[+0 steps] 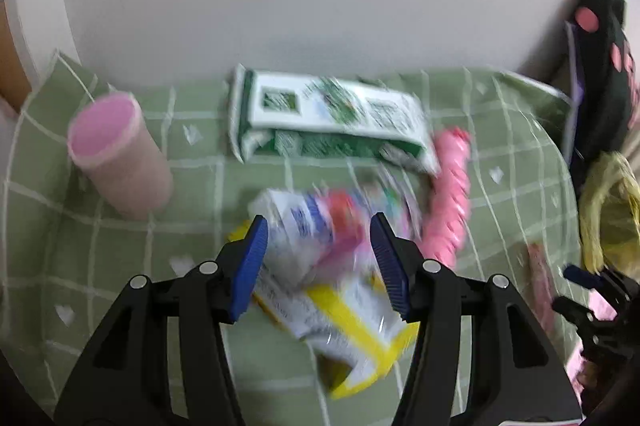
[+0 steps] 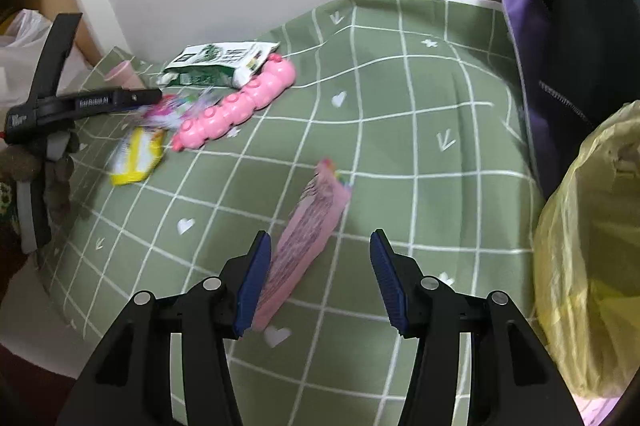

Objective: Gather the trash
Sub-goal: 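Grasp the pink candy stick wrapper with the right gripper while the left grasps the white-pink tissue pack, then carry the pink wrapper and tissue pack over the yellow trash bag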

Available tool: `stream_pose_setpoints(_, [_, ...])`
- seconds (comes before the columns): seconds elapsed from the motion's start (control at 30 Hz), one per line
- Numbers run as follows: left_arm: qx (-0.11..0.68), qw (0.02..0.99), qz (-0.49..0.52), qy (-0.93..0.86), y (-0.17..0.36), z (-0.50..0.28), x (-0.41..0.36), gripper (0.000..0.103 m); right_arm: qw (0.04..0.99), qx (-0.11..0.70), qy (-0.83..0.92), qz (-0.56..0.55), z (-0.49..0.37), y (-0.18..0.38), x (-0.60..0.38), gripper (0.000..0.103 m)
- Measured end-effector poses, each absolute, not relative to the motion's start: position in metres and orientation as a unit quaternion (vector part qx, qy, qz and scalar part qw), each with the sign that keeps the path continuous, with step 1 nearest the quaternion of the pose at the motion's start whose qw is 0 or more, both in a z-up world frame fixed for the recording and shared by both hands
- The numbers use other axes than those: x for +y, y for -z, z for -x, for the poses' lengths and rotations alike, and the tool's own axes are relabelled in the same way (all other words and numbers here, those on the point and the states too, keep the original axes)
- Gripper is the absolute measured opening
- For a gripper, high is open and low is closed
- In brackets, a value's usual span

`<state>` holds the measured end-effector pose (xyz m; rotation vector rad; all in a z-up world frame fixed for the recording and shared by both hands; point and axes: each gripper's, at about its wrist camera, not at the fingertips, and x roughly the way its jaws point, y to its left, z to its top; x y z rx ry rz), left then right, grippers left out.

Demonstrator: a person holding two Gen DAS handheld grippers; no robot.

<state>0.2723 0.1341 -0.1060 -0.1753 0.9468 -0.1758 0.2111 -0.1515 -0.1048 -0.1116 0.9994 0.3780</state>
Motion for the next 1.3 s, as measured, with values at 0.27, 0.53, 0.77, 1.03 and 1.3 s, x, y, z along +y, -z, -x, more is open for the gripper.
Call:
stream_pose_setpoints(0.27, [0.438,0.877,0.084,0.175,0.088,-0.232,0.12,0.051,0.84,0.504,-0.2,0.04,-0.217,0.117,-0.136,0.021])
stream_pose_setpoints(0.53, [0.417,0.893,0.1,0.137,0.081,-0.26,0.136,0.054,0.86,0.473,-0.19,0.033,-0.219,0.091,-0.15,0.011])
stream_pose_setpoints(0.77, [0.483,0.863,0.105,0.105,0.11,-0.291,0.132,0.042,0.859,0.472,-0.192,0.041,-0.211,0.086,-0.158,0.011])
stream_pose_setpoints(1.03, [0.463,0.873,0.133,0.076,0.094,-0.274,0.15,0.007,0.869,0.458,-0.183,0.052,-0.201,0.076,-0.16,0.011])
stream_pose_setpoints(1.3, [0.376,0.914,0.121,0.094,0.022,-0.254,0.141,0.007,0.89,0.424,-0.161,0.049,-0.194,0.046,-0.175,0.011])
